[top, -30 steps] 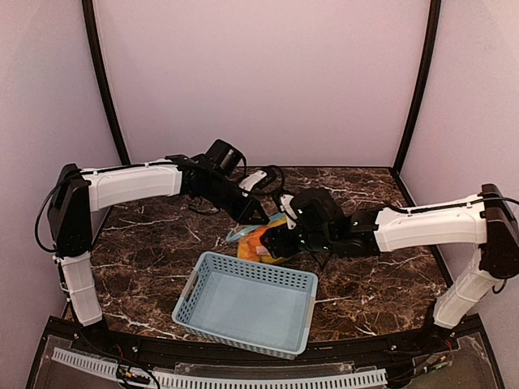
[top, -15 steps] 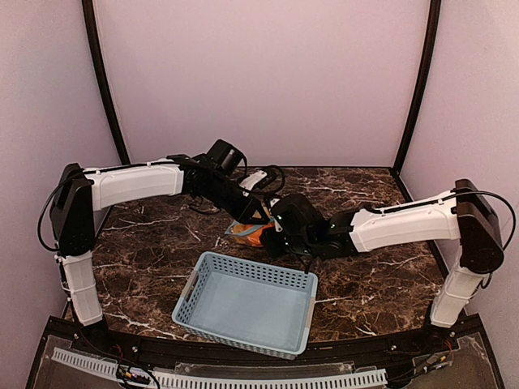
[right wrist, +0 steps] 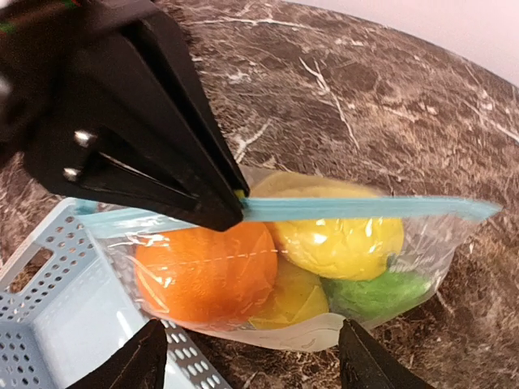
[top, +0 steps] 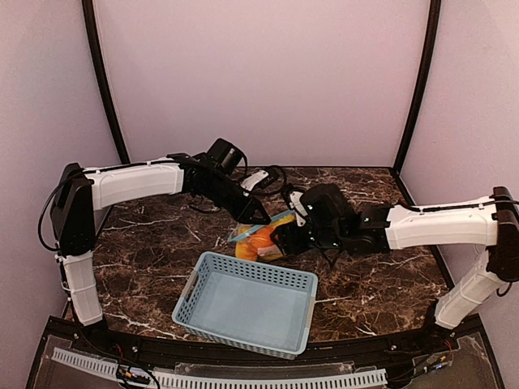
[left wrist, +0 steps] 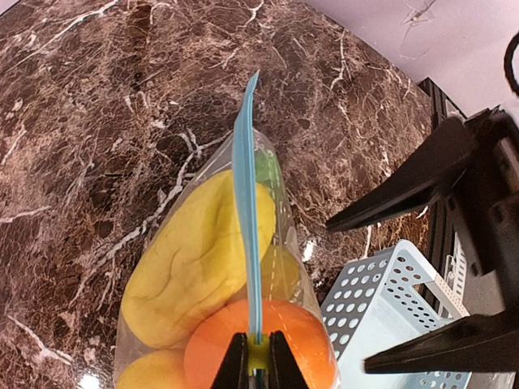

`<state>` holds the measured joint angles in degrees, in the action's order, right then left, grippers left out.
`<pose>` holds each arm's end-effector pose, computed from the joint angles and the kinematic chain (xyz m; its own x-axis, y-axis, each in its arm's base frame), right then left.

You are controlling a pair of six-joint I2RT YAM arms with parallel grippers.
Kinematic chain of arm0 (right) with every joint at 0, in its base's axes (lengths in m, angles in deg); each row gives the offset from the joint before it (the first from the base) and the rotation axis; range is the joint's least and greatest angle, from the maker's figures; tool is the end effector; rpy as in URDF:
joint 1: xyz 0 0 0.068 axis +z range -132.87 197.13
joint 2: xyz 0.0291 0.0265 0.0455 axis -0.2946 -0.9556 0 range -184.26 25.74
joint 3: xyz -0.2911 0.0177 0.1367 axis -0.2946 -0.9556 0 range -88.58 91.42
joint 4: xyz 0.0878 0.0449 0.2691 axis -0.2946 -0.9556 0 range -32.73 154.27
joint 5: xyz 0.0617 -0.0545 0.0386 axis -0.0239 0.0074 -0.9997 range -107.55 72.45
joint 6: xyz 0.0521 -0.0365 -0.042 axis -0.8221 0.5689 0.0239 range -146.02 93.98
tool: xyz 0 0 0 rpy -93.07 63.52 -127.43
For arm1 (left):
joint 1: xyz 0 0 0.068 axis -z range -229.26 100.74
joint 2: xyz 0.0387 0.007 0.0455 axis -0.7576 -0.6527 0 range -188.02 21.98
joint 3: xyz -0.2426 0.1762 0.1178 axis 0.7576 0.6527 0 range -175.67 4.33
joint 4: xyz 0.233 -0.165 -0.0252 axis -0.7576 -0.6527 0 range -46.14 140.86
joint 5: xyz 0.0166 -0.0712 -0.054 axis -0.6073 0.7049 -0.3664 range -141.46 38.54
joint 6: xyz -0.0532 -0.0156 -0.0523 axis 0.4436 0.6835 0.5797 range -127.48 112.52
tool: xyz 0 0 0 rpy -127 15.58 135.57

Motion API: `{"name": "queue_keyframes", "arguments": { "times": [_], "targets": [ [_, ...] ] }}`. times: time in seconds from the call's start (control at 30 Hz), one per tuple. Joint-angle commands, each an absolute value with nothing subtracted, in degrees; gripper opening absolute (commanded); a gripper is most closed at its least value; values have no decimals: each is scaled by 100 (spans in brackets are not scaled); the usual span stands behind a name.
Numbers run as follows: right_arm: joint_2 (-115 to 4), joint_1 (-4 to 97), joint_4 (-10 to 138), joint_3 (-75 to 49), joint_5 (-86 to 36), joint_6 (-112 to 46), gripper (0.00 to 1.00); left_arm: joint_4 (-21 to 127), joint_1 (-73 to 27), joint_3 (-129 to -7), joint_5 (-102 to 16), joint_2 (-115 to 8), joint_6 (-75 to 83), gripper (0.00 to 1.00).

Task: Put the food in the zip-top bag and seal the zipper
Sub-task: Adjust the zipper food storage bag at the center of the board, then hold the zipper food storage bag at the center of the board.

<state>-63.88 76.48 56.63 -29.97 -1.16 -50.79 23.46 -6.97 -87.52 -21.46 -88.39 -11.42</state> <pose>0.2136 0.3243 0.2546 -0.5879 -0.2035 -0.7829 -0.5139 0.8414 0.1673 0.3457 -0.3579 0.2858 -0.4724 0.5102 -0.7187 0.8746 0.3724 -0.3105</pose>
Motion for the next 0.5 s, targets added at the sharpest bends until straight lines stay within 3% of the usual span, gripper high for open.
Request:
{"name": "queue_keyframes", "arguments": {
  "times": [0.0, 0.47],
  "targets": [
    [-5655, 7407, 5746, -3321, -1111, -4344, 72, 2149, -684, -8881, -1691, -8597, -1603, 1],
    [-4435, 5893, 5648, -3809, -4138, -3193, 84, 1806, -625, -8762, -282, -8263, -2624, 1]
  ]
}}
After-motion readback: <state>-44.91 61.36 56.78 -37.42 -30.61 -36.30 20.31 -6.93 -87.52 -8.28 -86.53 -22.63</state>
